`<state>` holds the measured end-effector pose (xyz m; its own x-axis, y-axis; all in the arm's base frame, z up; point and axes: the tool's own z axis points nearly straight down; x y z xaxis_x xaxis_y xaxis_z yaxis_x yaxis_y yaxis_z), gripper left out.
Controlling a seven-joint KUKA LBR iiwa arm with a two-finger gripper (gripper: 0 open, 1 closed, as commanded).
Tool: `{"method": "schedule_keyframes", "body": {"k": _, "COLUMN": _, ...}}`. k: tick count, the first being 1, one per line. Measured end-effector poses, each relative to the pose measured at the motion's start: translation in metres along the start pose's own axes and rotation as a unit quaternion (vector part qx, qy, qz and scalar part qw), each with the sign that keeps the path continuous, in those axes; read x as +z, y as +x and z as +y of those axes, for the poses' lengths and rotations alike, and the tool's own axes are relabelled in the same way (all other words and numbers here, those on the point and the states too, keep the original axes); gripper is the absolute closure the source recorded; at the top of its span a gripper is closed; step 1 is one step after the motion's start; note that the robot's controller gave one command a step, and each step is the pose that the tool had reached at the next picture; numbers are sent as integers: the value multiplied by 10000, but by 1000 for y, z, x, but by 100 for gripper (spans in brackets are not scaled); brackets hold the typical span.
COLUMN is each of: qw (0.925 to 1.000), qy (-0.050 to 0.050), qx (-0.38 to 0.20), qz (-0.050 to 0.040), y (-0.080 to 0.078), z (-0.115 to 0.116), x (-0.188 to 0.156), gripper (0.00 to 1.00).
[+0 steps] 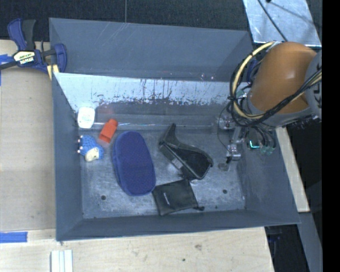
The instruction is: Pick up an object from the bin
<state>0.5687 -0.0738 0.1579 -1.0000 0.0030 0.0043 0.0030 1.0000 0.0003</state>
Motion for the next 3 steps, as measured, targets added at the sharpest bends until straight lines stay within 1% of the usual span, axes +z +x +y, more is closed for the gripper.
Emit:
{"method": "schedule_keyframes", "body": {"k": 1, "qw": 9999, "qy": -10, "qx": 144, "qz": -39, "y": -10, "z": 45, "x": 74, "gripper": 0}}
{"method": "schedule_keyframes", "body": {"k": 2, "qw": 9972, "qy": 7, "qx": 751, "qz": -2, "y": -8, "z": 45, "x": 81, "gripper": 0}}
{"method": "schedule_keyframes", "body": {"k": 3, "qw": 9972, "qy": -9, "qx": 743, "qz": -5, "y": -10, "z": 46, "x": 75, "gripper": 100}}
